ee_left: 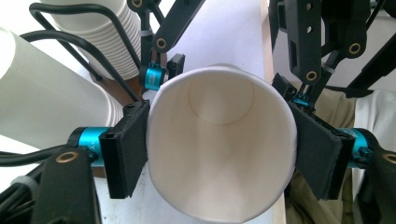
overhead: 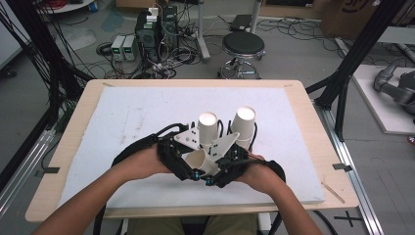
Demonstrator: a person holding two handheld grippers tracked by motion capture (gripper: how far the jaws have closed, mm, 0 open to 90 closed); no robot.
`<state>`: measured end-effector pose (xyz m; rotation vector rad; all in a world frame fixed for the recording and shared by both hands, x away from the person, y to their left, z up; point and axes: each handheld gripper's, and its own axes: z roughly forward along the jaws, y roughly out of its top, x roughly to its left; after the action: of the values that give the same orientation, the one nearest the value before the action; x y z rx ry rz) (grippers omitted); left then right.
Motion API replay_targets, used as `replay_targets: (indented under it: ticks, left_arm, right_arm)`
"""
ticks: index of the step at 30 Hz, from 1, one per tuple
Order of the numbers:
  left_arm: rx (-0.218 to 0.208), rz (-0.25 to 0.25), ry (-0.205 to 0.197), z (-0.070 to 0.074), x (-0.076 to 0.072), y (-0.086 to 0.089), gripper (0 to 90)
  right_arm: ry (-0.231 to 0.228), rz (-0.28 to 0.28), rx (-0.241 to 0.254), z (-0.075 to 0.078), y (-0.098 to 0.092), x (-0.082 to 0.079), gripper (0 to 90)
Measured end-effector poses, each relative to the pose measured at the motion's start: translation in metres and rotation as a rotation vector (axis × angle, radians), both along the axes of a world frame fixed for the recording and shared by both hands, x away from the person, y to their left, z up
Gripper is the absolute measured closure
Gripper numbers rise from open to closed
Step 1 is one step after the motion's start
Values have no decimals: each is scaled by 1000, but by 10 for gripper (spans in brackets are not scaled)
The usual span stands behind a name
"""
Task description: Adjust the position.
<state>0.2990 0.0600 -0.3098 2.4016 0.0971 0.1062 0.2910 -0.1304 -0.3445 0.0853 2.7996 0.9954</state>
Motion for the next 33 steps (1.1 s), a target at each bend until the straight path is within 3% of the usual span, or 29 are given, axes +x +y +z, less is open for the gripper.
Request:
replay_targets:
  ticks: [2,6,15,19,24,27,33]
  left_arm:
    - [-20,-5,-12,-1,-1,1,235]
    - [-110,-32,-22,-3,-2,6,200]
    - [-265,17,-16,-7,-5,35,197]
    - [-368,81,-6,-14,-6,56,197]
    - [-533,187,16,-32,-6,84,183]
    - [-630,259,-7,-46,-8,101,180]
    - [-732,393,-34,-65,-10,125,177]
  right_arm:
    - [8,-1,7,-1,-2,0,333]
    - [26,1,9,-4,-6,0,339]
    - [56,-4,69,-5,-25,0,340]
    - [55,-19,117,-5,-36,-2,338]
    - [50,-52,179,-8,-50,-5,329]
    - [33,-73,213,-10,-59,-8,329]
    - [33,-109,299,-14,-77,-13,329]
